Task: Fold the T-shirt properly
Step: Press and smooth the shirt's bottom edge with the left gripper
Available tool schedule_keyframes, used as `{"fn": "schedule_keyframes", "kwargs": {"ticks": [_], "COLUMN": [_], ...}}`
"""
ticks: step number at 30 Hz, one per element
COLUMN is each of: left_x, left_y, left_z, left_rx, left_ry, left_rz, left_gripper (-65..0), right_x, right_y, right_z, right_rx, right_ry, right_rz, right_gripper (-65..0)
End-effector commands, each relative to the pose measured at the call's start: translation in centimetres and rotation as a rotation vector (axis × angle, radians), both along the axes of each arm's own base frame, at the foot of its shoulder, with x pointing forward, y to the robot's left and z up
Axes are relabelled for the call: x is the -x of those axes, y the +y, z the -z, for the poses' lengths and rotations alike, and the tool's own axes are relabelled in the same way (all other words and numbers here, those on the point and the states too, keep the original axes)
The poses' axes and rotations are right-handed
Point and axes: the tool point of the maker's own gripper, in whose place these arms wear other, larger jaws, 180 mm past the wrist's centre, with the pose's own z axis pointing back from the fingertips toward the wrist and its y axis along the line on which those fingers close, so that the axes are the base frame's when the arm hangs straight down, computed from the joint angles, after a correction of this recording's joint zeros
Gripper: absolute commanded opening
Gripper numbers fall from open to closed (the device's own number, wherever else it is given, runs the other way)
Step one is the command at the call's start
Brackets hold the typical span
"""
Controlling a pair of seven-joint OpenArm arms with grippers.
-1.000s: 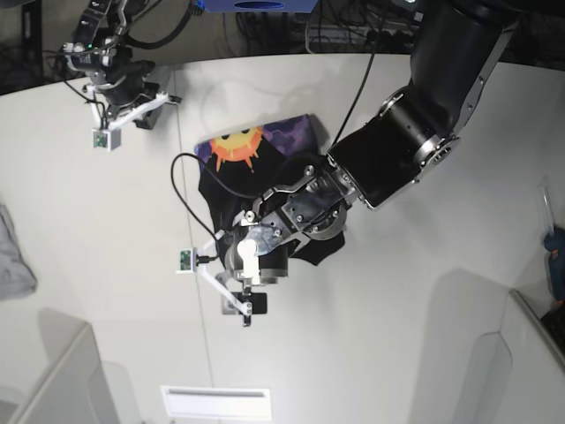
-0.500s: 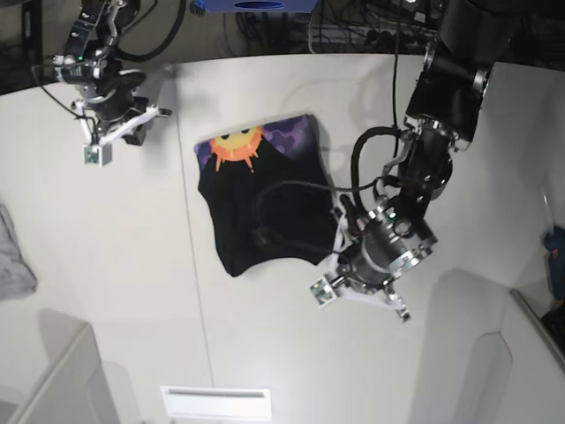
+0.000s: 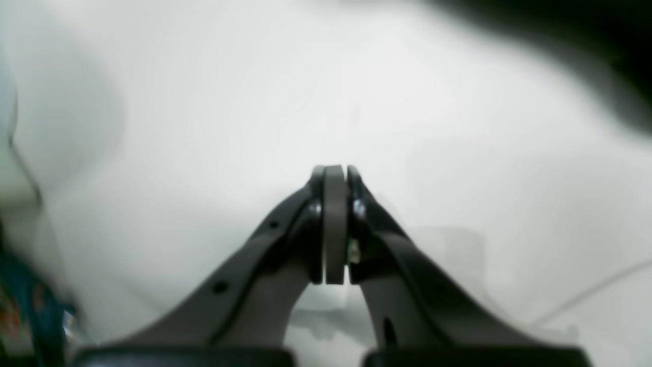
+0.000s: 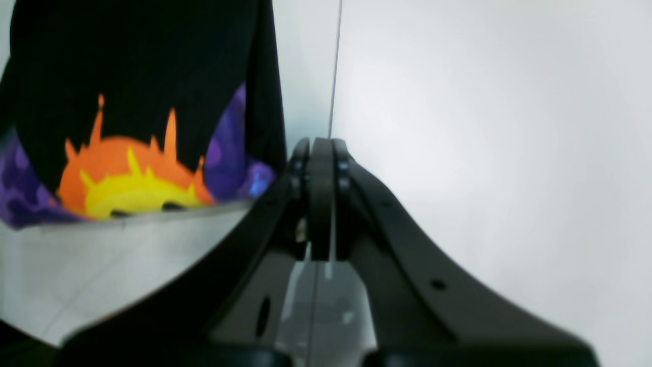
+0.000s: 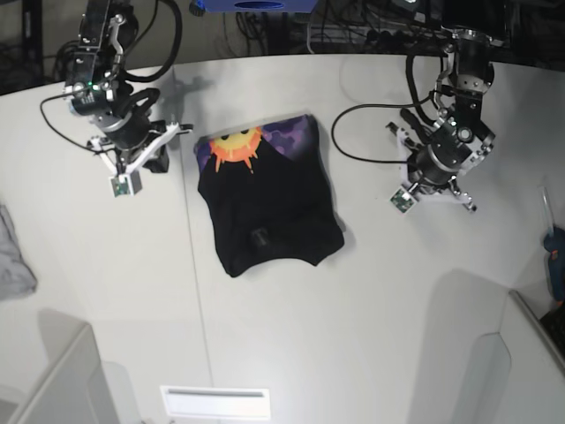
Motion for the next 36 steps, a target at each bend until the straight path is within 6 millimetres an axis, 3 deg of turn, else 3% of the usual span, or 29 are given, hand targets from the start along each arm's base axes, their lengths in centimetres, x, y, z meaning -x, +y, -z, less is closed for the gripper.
{"fn": "schedule_keyframes", "kwargs": {"ticks": [1,3,5,9,12,17,22,28,36], "left_x": [-0.3,0.5,1.0,0.9,0.1,-1.2,-2.6,-4.5,-6.6], "left_y": [-0.5,-0.4,-1.2,-4.8,-6.8,-7.7,-9.3,-11.5,-12.9], "left_z": [-0.8,-0.1,0.3,1.2,2.2,4.5,5.6,5.5,5.4], "left_rx": [0.027,0.037,0.059,0.133,0.170,0.181,0.208,0.249,0.276], "left_ry": [-0.037,-0.022,-0.014,0.003,0.027,0.068,0.096,0.098,0.105], "left_rz": [0.011,0.006,0.013,0.026,0.036,-0.030,-0.040,-0.038,-0.043], "left_gripper": [-65.0,-65.0,-65.0,-65.0,-65.0,-65.0,-65.0,-65.0,-65.0], "right_x": [-0.8,-1.0,-0.7,-0.7,-1.0,-0.7,0.0,0.9,1.5], "right_y": [-0.2,0.3,2.0,4.3,4.5,4.5,4.5,4.5,4.6], "right_z": [-0.8,-0.2,0.7,1.6,1.7,1.9,2.3,2.9,3.1], "right_rx": [0.002,-0.008,-0.022,-0.032,-0.037,-0.033,-0.034,-0.037,-0.042], "right_ry": [-0.038,-0.022,0.000,0.025,0.025,0.032,0.050,0.073,0.085], "right_rz": [-0.001,-0.012,-0.065,-0.145,-0.147,-0.152,-0.152,-0.151,-0.148], "right_gripper": [-65.0,-65.0,-65.0,-65.0,-65.0,-65.0,-65.0,-65.0,-65.0]}}
